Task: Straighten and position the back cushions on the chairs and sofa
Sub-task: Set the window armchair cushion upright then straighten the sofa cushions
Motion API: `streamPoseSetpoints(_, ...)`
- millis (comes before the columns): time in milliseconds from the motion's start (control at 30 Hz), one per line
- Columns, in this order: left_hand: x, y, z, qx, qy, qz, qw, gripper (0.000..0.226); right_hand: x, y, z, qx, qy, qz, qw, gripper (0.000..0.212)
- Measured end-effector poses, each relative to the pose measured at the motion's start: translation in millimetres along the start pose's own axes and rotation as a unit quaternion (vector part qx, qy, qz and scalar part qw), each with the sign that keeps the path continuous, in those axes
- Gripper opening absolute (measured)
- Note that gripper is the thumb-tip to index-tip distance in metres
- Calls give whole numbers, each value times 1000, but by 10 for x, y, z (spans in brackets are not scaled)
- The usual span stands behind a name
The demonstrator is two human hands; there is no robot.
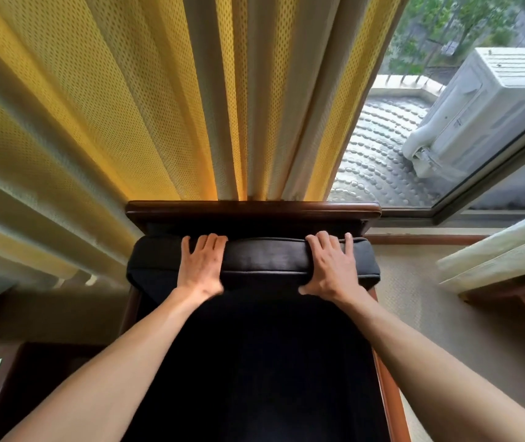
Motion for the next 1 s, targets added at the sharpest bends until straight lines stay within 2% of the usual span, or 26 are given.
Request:
streamPoseSetpoints(167, 16, -27, -67, -45, 24, -42, 998, 115, -218, -75, 7, -5, -29, 40, 999, 124)
streamPoseSetpoints(267, 347, 107, -48, -21, 55, -5, 998, 118, -517, 87, 110, 41, -45, -89, 994, 121)
streamPoseSetpoints(333, 491, 195, 41, -9, 52, 31, 998, 120, -595, 160, 208, 54, -49, -122, 990, 118)
streamPoseSetpoints(467, -9, 255, 119, -10, 29, -25, 999, 119, -84, 157, 246, 56, -54, -45, 996, 104)
streamPoseSetpoints(567, -508, 317, 89, -21, 25, -104, 994, 118, 262, 180, 193, 17, -37, -21, 999, 106)
streamPoseSetpoints(700, -611, 308, 10, -92, 29, -121, 988, 116, 203, 179, 68, -52, -30, 7, 998, 115)
streamPoseSetpoints(767, -573, 328, -60, -110, 45, -134, 984, 111, 99, 172, -28, -88, -25, 26, 995, 112)
streamPoseSetpoints(867, -530, 460, -222, -103, 80, -146, 981, 103, -133, 175, -249, -115, -37, 43, 992, 94)
streamPoseSetpoints(1000, -615, 744, -710, -59, 169, -156, 971, 83, -721, 251, -775, -97, -72, -3, 993, 49)
Point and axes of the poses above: each hand's wrist, its own y-axis away from the middle knuckle, its own z-axis out of the palm, x = y × z, the point moved 1 cm from there along -y, towards the middle knuckle, and after that the axes turned 1 degree about x, right-handed, at the moved point
